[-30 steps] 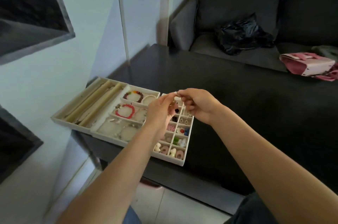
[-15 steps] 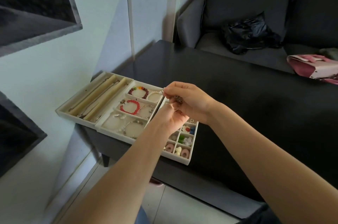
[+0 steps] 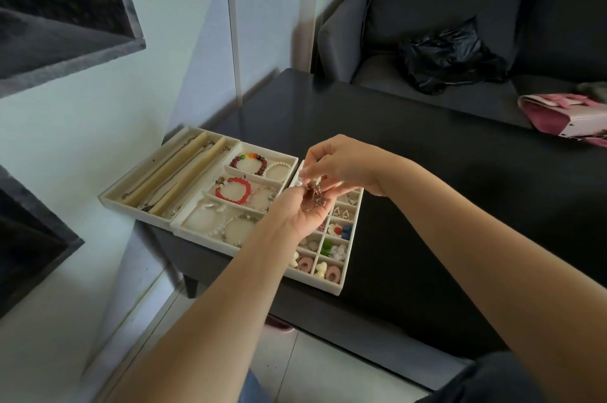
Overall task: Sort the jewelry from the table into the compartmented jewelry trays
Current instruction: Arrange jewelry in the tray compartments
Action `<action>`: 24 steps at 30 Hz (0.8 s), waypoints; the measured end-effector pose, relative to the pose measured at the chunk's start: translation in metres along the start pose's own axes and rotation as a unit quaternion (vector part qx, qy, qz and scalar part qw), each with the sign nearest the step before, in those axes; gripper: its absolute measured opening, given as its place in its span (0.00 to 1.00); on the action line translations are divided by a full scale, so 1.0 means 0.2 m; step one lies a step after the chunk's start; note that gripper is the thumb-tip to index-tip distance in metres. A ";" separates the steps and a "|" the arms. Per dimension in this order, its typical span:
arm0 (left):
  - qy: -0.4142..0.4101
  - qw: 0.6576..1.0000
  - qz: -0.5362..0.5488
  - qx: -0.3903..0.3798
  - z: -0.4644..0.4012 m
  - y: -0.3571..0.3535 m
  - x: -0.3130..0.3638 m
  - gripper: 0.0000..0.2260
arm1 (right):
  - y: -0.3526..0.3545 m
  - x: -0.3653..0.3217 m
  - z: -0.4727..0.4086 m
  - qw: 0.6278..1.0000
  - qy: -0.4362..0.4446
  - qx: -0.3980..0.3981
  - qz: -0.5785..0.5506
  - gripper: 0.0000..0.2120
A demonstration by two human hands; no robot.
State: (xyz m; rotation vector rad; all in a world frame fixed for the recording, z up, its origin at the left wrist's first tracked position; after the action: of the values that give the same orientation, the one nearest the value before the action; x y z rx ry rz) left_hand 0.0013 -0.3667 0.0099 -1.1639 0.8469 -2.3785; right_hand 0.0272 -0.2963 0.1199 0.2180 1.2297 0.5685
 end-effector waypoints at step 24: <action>-0.006 0.956 0.271 -0.109 0.06 0.05 0.28 0.17 | 0.07 0.24 -0.18 0.963 0.015 0.086 -0.255 0.04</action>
State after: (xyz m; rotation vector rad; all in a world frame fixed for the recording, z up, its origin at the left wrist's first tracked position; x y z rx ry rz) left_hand -0.0216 -0.4100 0.0419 -0.8718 1.2615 -1.8620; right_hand -0.0009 -0.2653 0.0747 0.0322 1.3029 0.0169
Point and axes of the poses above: each hand's wrist, its own z-axis away from the middle knuckle, its own y-axis out of the back of the hand, x = y × z, the point moved 2 cm from there along -z, towards the middle knuckle, and after that the axes turned 10 degrees about -z, right-handed, at the moved point
